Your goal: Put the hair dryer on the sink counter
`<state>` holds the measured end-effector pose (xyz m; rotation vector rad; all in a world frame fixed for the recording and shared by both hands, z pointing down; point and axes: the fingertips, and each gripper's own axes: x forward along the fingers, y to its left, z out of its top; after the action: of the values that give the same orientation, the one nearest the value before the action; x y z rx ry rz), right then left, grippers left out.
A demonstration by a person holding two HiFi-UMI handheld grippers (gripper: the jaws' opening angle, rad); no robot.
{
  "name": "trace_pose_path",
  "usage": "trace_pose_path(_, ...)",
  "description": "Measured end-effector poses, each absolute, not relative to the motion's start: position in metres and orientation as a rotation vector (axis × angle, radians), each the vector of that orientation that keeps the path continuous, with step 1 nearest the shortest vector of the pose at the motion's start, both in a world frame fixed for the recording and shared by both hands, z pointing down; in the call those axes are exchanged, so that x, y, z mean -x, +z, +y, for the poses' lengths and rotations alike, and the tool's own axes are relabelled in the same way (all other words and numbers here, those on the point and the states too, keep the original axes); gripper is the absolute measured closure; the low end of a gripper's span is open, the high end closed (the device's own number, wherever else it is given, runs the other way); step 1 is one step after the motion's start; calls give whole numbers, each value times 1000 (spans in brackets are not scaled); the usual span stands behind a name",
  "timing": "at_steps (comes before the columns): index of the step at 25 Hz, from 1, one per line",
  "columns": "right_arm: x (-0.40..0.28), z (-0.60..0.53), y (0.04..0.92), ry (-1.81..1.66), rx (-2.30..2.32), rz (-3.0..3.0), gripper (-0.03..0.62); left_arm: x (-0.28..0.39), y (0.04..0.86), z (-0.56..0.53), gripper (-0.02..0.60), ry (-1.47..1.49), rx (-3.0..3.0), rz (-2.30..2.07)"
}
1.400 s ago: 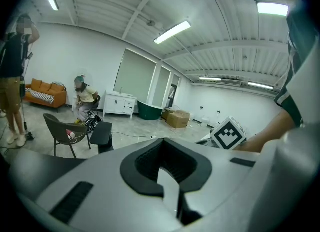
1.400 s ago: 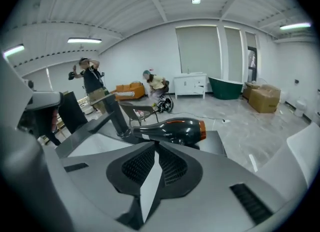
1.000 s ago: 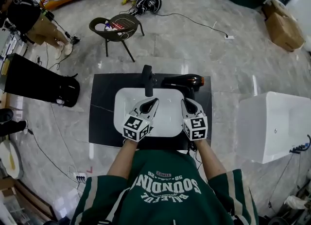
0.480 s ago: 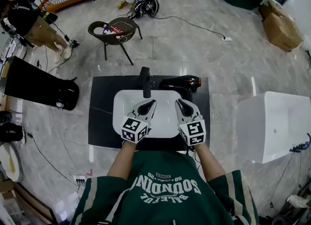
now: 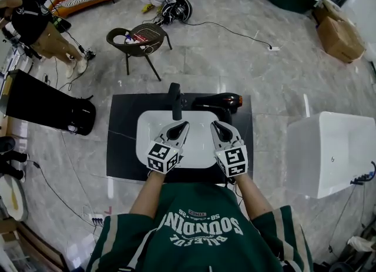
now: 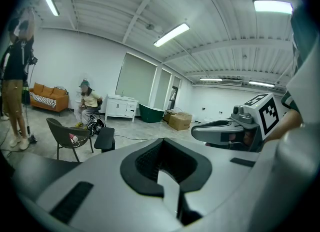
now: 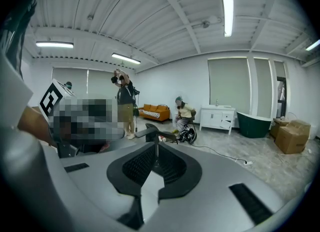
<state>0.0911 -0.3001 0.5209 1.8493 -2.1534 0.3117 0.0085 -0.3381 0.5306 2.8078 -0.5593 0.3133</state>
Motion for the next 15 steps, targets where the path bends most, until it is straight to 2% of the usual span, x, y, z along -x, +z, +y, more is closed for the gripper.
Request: trace_pose_path(15, -89, -299, 529, 332, -1811, -2147, 545, -6, 532, -338, 570, 317, -2800, -559)
